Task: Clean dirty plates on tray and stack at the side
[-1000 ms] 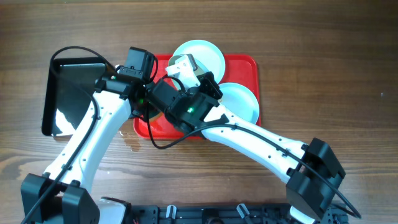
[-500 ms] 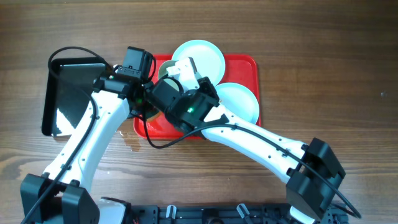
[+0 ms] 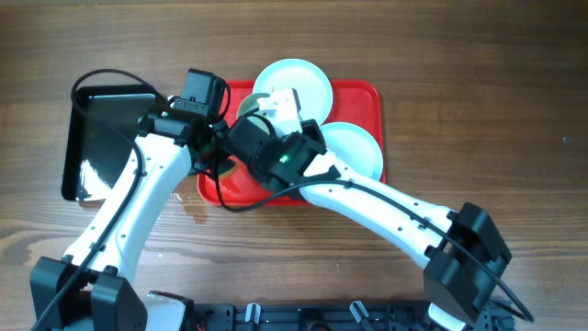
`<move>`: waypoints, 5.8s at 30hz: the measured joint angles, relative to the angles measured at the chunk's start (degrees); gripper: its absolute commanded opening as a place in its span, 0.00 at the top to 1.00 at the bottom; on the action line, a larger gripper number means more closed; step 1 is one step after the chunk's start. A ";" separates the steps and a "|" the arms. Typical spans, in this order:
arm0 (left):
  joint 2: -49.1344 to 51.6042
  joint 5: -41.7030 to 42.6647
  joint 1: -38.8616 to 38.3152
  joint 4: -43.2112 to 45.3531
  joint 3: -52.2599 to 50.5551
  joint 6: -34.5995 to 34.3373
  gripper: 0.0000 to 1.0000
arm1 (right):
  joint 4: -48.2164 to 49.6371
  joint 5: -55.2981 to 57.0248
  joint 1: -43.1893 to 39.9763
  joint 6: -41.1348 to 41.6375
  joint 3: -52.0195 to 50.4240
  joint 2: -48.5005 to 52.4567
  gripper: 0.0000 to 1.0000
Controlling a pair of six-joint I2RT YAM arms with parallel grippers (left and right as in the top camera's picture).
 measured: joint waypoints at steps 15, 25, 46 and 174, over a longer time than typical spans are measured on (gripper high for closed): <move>0.00 0.00 0.00 0.00 0.00 0.02 0.96 | 0.61 -38.16 -32.28 -6.32 0.09 -7.82 0.96; 0.00 0.02 0.00 0.04 0.00 0.00 0.96 | -0.04 -50.64 -63.19 -11.21 -1.97 -7.82 0.96; 0.00 0.00 0.00 0.63 0.00 0.02 0.96 | 9.60 -49.22 -71.56 -6.69 -11.93 -7.87 0.78; 0.46 3.50 0.09 13.60 -5.92 7.48 0.96 | 0.66 -62.23 -20.41 -11.85 13.79 25.64 0.95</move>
